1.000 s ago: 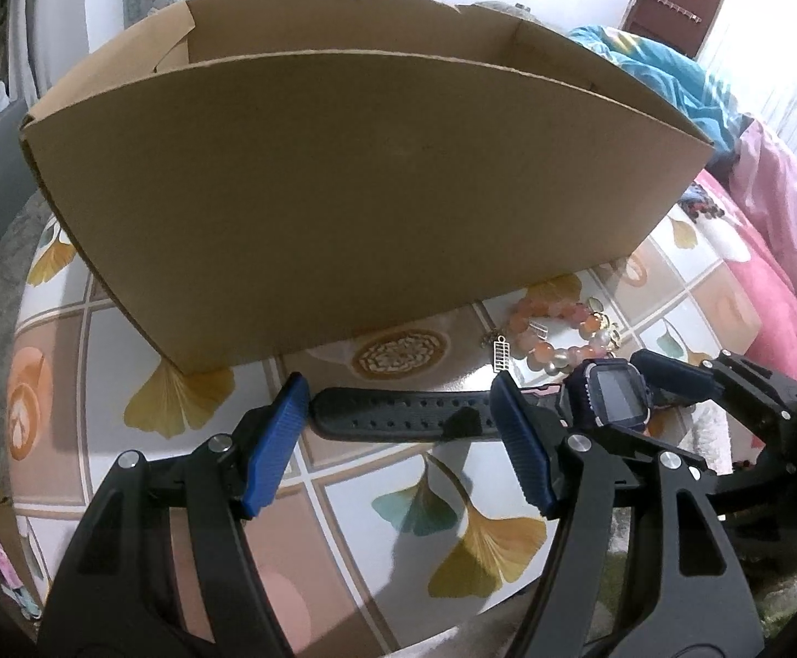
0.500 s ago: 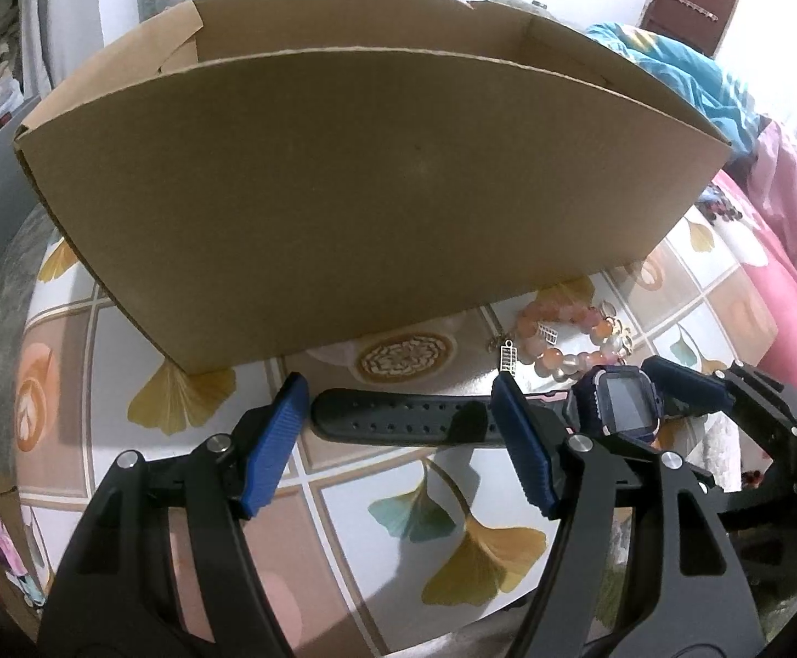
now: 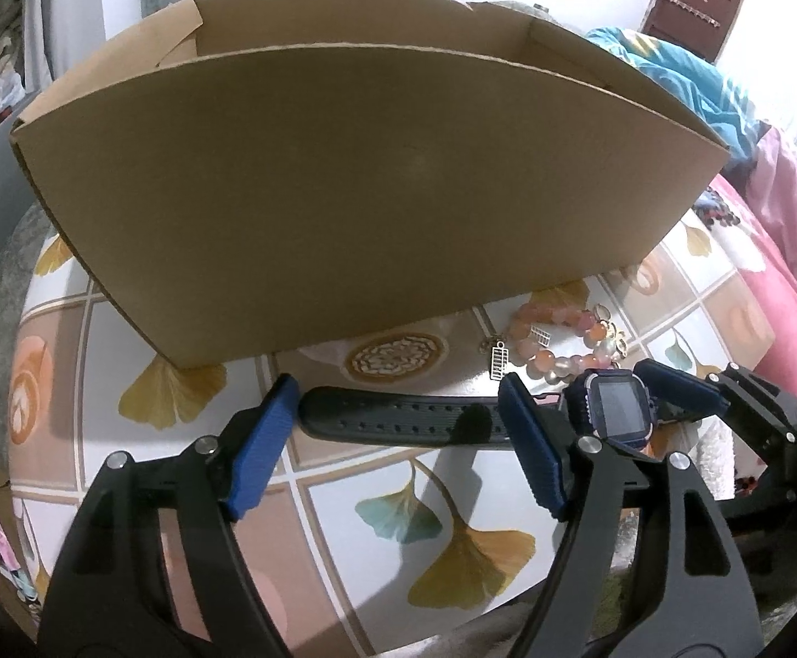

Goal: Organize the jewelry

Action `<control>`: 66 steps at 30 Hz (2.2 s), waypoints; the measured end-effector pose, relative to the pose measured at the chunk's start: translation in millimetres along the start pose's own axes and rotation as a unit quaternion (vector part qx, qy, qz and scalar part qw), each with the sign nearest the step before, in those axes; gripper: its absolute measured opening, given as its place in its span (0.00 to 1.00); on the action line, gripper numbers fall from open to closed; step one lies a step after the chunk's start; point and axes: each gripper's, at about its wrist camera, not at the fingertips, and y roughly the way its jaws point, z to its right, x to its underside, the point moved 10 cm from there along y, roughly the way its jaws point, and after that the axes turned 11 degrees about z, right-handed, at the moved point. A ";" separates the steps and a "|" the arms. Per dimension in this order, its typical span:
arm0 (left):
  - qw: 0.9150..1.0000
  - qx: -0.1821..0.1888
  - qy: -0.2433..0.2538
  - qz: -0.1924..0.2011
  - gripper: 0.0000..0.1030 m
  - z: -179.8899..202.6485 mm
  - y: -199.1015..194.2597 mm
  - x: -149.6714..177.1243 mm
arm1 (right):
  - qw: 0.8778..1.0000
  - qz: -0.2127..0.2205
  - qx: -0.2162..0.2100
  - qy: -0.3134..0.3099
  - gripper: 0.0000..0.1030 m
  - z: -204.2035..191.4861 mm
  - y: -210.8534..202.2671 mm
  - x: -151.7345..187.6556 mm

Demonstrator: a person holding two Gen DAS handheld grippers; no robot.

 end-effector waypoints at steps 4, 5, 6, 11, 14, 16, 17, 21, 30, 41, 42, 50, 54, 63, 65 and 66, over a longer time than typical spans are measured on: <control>1.000 0.005 -0.001 -0.001 0.70 0.3 -0.9 -0.4 | 1.000 -0.003 0.003 -0.021 0.55 -2.1 1.9 0.4; 1.000 0.008 -0.003 -0.002 0.70 0.1 -1.0 -0.9 | 1.000 -0.003 0.004 -0.024 0.55 -2.0 2.0 0.3; 1.000 0.011 -0.006 -0.003 0.71 0.2 -1.0 -0.9 | 1.000 -0.004 0.005 -0.028 0.55 -1.9 2.3 0.1; 0.999 0.033 -0.019 -0.009 0.76 1.6 -3.0 -0.3 | 0.999 -0.002 0.004 -0.037 0.54 -1.4 2.9 0.0; 0.998 0.049 -0.024 -0.014 0.77 3.9 -5.6 1.6 | 0.999 -0.003 0.003 -0.043 0.54 -2.3 3.3 -0.8; 0.997 0.065 -0.036 -0.014 0.77 5.8 -7.7 2.3 | 0.999 -0.004 0.001 -0.046 0.54 -2.9 3.6 -1.1; 0.995 0.086 -0.052 -0.014 0.78 8.1 -9.4 1.9 | 0.999 -0.004 -0.001 -0.047 0.54 -2.6 3.8 -1.5; 0.986 0.135 -0.098 -0.015 0.77 12.9 -11.6 0.7 | 0.999 -0.004 -0.004 -0.050 0.54 -3.3 4.1 -1.4; 0.991 0.100 -0.085 0.000 0.77 3.9 -22.2 7.1 | 0.998 -0.001 -0.012 -0.068 0.54 -4.6 3.1 0.7; 0.995 0.069 -0.070 0.007 0.77 -12.2 -22.6 1.7 | 0.997 0.002 -0.021 -0.072 0.54 -4.3 3.8 -0.9; 0.996 0.060 -0.061 0.006 0.77 -11.3 -19.1 2.1 | 0.997 0.003 -0.022 -0.071 0.54 -4.5 3.5 -0.6; 0.990 0.121 -0.079 -0.006 0.75 11.0 -14.7 1.6 | 0.997 0.007 -0.039 -0.065 0.54 -3.5 0.2 0.4; 0.987 0.129 -0.091 -0.002 0.65 16.6 -12.0 1.9 | 0.997 0.008 -0.044 -0.066 0.54 -2.8 -1.9 1.1; 0.988 0.127 -0.083 -0.001 0.30 21.4 -9.1 4.6 | 0.996 0.010 -0.050 -0.067 0.54 -2.4 -4.6 1.9; 0.992 0.109 -0.057 0.002 0.28 24.9 -9.5 6.0 | 0.997 0.008 -0.055 -0.062 0.53 -1.6 -5.9 1.4; 0.994 0.099 -0.047 0.002 0.28 25.4 -8.8 7.1 | 0.997 0.004 -0.058 -0.054 0.53 -0.4 -7.3 1.0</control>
